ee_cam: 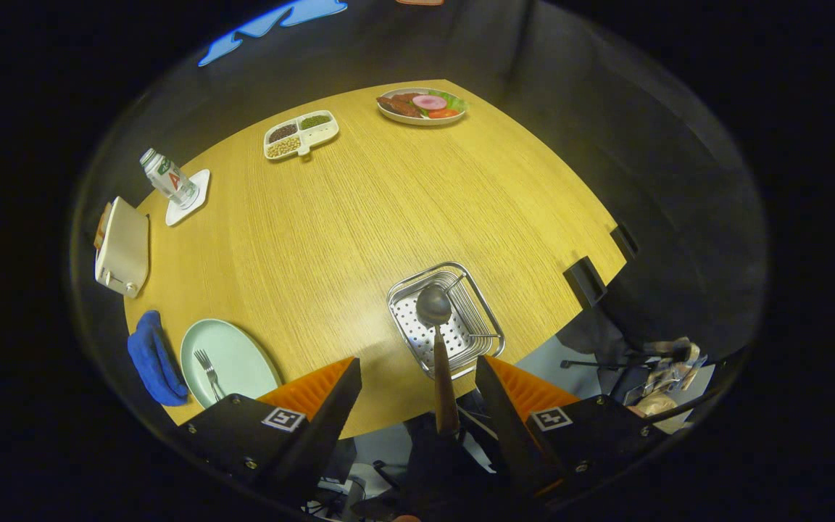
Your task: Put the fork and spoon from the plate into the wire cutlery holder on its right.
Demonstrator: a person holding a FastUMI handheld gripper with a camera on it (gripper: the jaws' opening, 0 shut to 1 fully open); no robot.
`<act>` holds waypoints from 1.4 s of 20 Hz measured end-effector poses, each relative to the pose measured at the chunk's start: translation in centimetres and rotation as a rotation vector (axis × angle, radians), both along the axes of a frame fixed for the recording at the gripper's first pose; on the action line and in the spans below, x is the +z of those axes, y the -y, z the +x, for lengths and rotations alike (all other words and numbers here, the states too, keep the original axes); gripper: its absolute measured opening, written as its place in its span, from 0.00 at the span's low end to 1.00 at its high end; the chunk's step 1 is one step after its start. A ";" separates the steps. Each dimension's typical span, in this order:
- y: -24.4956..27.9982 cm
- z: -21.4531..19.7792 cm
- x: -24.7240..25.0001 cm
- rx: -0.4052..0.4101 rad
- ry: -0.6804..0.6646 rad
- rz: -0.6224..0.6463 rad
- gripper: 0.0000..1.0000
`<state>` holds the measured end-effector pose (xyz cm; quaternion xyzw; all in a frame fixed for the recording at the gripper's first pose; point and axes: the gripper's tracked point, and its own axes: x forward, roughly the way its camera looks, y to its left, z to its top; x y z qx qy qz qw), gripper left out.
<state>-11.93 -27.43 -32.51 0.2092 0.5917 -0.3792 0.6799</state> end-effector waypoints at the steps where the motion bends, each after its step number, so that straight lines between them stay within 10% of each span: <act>1: 0.0 0.1 0.0 0.012 -0.005 -0.013 0.97; 14: -3.5 7.3 4.2 0.278 0.126 -0.254 0.97; 28: -18.2 11.1 2.1 0.564 0.239 -0.125 0.97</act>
